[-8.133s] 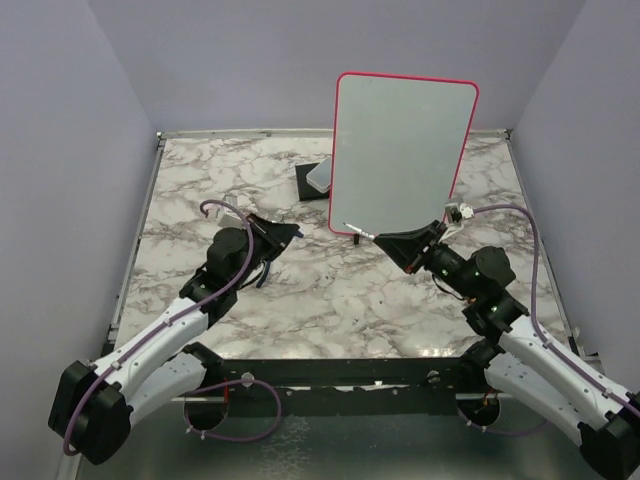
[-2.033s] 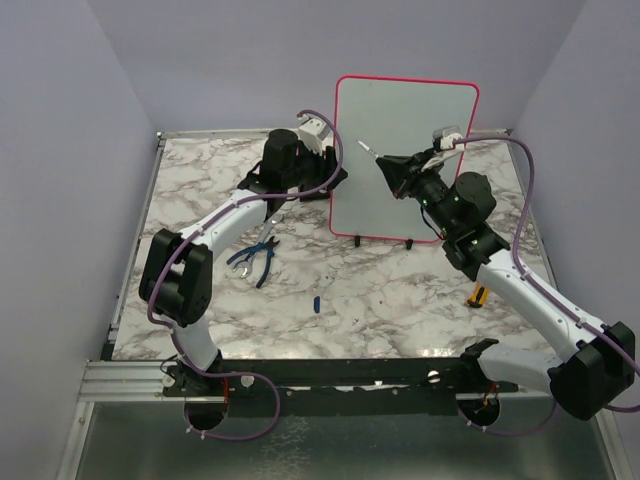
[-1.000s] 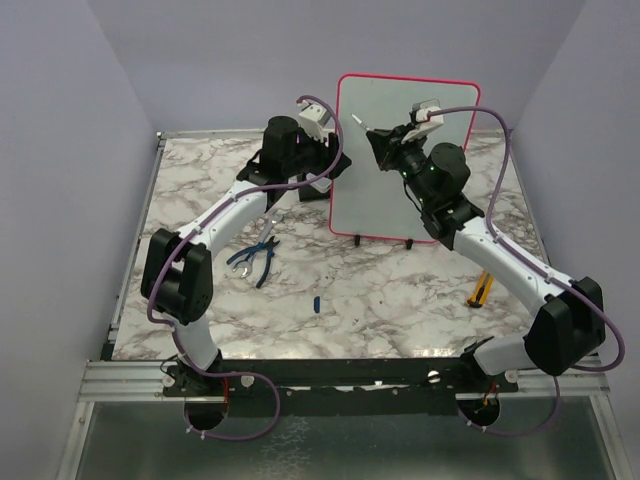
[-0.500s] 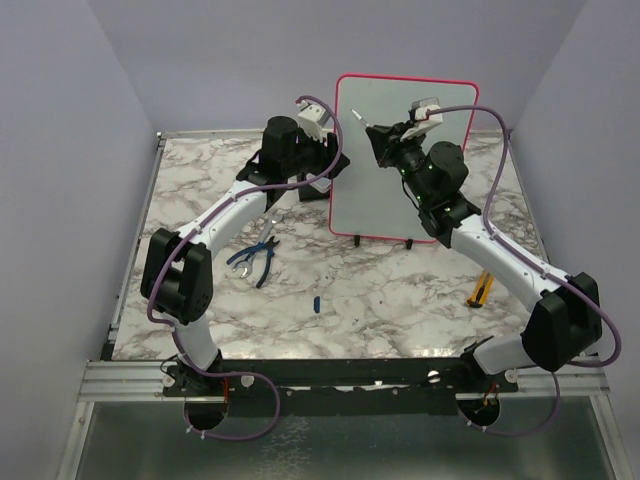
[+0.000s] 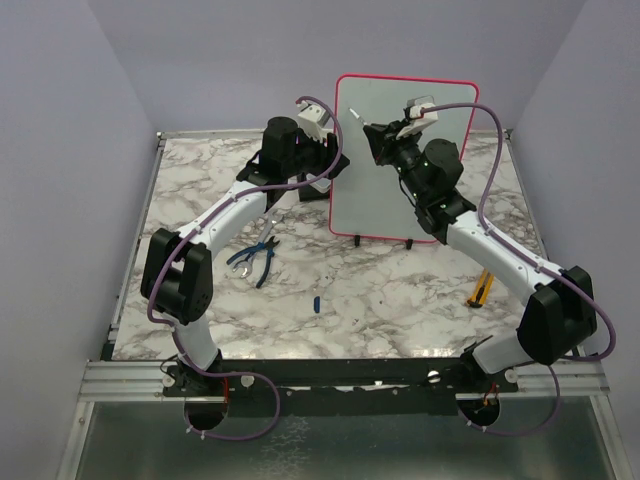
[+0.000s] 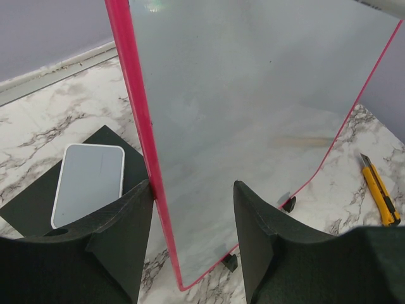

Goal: Write a sentence on the whiteboard
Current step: Hold the whiteboard marker at the center of the board, then pick up the sentence from the whiteboard.

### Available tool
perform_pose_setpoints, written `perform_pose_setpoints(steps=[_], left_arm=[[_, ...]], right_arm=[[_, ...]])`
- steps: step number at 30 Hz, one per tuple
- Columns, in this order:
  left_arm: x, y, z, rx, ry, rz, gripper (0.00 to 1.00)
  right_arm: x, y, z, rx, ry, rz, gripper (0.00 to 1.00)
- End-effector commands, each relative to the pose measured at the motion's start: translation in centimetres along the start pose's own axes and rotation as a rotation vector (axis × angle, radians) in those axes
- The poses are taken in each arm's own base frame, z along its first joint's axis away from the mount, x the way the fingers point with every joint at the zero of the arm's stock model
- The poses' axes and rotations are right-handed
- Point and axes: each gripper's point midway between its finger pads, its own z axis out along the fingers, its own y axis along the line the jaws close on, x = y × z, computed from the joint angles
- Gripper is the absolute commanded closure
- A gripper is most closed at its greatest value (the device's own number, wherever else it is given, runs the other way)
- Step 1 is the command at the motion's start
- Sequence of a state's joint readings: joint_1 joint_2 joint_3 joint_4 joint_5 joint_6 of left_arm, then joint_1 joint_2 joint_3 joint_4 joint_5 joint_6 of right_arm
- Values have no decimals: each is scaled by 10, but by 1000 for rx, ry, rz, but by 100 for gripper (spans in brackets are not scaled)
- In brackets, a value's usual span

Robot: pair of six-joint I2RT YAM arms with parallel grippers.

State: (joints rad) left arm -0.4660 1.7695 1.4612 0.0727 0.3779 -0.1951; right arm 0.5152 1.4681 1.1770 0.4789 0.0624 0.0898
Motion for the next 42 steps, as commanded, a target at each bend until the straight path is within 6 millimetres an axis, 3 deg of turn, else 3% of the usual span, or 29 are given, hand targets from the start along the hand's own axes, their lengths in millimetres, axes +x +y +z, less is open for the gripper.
perform_pose_setpoints(steps=[1,24,28,36,42], left_arm=[[6,-1,0,10,9,12,46],[3,-2,-3,10,4,18,46],[4,-1,-3,6,5,17,46],[6,0,-2,-4,10,13,46],[6,0,-3,-5,11,12,46]], right_arm=[[-11,-5,9,26,-36,-16,99],[42,-10,-11,47,75,30,99],[34,-6,-11,27,59,32,99],[-2,13,-22,-53,-34,33,99],[-15,10,-10,-33,-61,-1,99]])
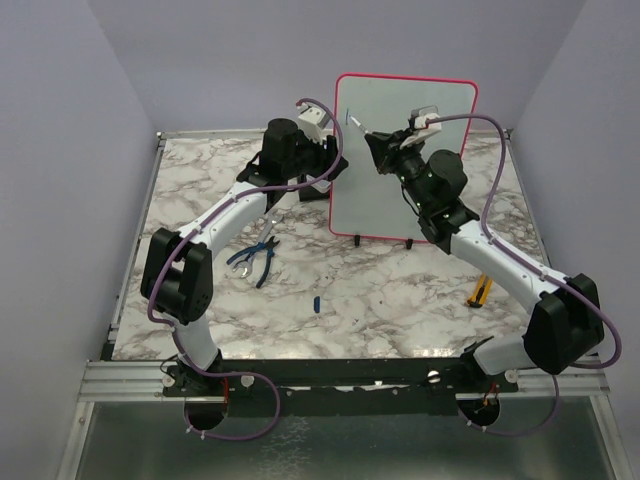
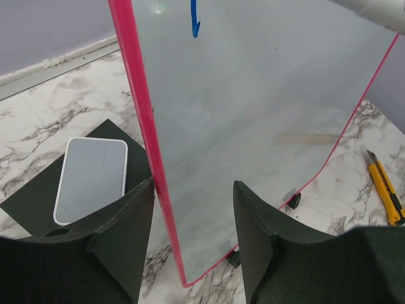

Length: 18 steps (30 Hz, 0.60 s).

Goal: Write a sentence on the whiteboard
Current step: Pick up the sentence from the whiteboard.

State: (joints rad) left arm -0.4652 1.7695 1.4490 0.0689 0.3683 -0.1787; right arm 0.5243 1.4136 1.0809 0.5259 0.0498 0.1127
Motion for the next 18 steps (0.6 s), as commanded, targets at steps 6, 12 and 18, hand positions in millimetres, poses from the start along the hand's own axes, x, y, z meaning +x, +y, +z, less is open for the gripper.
perform_pose_setpoints(steps=[6,12,18], left_arm=[[1,-3,-2,8,2,2,46],[1,-3,-3,8,2,4,46],[2,-3,-3,6,3,5,46]], right_arm=[[-26,4,15,-7,-73,-38,99],[-24,2,23,4,-66,-48,99],[-21,-2,27,22,-65,-56,99]])
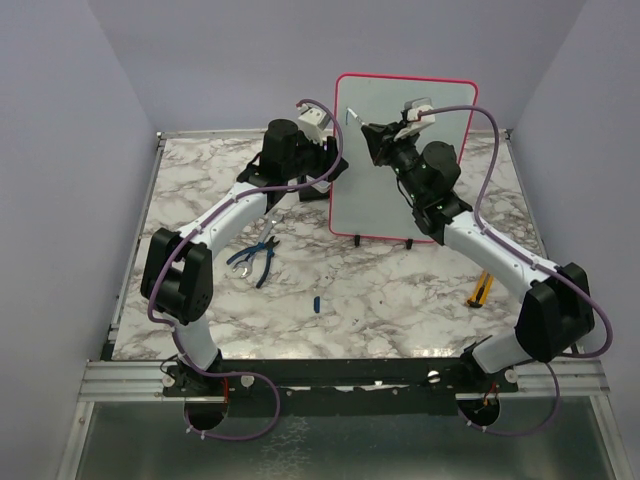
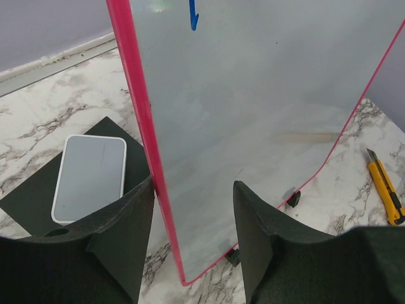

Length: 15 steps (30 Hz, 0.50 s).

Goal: Write a sentence on the whiteboard
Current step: Pick up the sentence from the whiteboard.

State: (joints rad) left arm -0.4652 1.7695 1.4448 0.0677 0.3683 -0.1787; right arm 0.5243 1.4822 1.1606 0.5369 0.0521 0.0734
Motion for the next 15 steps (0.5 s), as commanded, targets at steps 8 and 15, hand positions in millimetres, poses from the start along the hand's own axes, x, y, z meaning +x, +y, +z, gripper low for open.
perform_pose_setpoints(steps=[8,15], left_arm=[[-1,-2,-3,4,-2,9,46],[0,-2,-4,2,1,11,46]], right_arm=[[-12,-8,11,53,-45,-26,99],[-8,-13,9,84,-41,-31,100]])
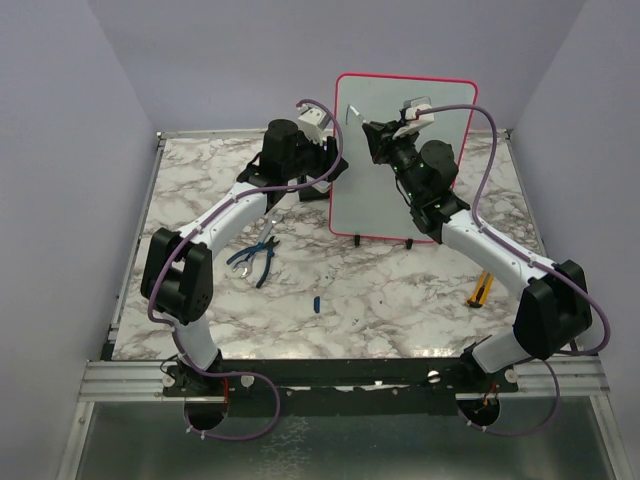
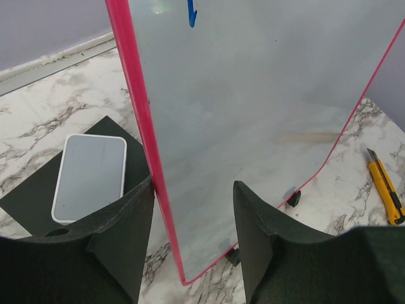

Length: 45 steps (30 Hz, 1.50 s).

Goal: Write a sentence on the whiteboard
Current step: Pick up the sentence from the whiteboard.

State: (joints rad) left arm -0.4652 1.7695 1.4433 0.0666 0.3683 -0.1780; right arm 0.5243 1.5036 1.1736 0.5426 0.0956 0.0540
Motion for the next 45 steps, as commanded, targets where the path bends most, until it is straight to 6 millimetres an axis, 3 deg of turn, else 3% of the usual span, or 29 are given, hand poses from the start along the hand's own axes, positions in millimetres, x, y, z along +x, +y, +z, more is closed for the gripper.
perform_pose_setpoints(steps=[1,17,31,45], left_arm=[[-2,-2,-4,3,-5,12,46],[-4,-3,-5,2,-8,14,46],[-6,-4,-6,6,-10,15,46],[-5,-4,-6,6,-8,13,46]], right_arm=[[-11,-6,3,46,-41,-11,99],[5,-13,-11,77,-3,-4,99],[12,2,-1,-2,22,2,99],[18,5,3,-10,32,6,99]])
